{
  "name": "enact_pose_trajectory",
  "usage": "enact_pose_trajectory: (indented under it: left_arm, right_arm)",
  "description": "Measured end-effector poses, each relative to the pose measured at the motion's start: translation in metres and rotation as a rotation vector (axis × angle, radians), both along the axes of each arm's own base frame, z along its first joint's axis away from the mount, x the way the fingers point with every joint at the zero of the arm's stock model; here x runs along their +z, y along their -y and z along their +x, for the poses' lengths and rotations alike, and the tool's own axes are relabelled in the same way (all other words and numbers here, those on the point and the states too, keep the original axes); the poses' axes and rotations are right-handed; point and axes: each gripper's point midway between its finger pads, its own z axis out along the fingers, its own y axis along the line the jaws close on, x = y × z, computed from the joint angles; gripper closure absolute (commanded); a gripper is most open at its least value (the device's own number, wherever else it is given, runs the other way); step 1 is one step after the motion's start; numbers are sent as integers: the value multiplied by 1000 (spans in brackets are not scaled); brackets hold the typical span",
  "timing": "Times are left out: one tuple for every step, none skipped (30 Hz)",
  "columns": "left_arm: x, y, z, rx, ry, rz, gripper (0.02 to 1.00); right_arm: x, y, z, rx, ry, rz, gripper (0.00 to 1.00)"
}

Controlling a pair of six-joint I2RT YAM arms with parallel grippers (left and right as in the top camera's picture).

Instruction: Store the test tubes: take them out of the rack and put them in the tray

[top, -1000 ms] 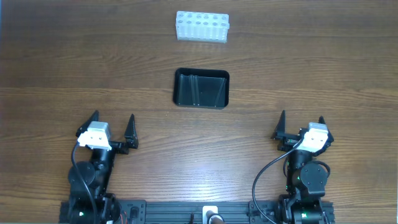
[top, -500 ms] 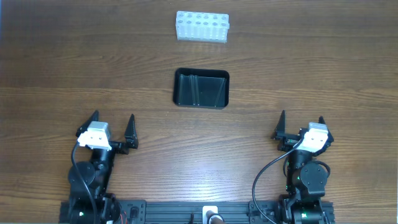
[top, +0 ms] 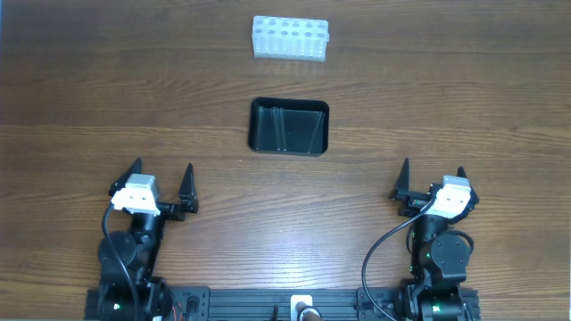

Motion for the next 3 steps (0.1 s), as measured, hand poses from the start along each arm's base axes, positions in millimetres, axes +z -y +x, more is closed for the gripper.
enact_pose_trajectory:
  left_arm:
    - [0,0,0,0,0,0,18]
    - [0,0,0,0,0,0,18]
    - [0,0,0,0,0,0,20]
  right_arm:
    - [0,0,0,0,0,0,9]
    - [0,0,0,0,0,0,9]
    - [0,0,0,0,0,0,9]
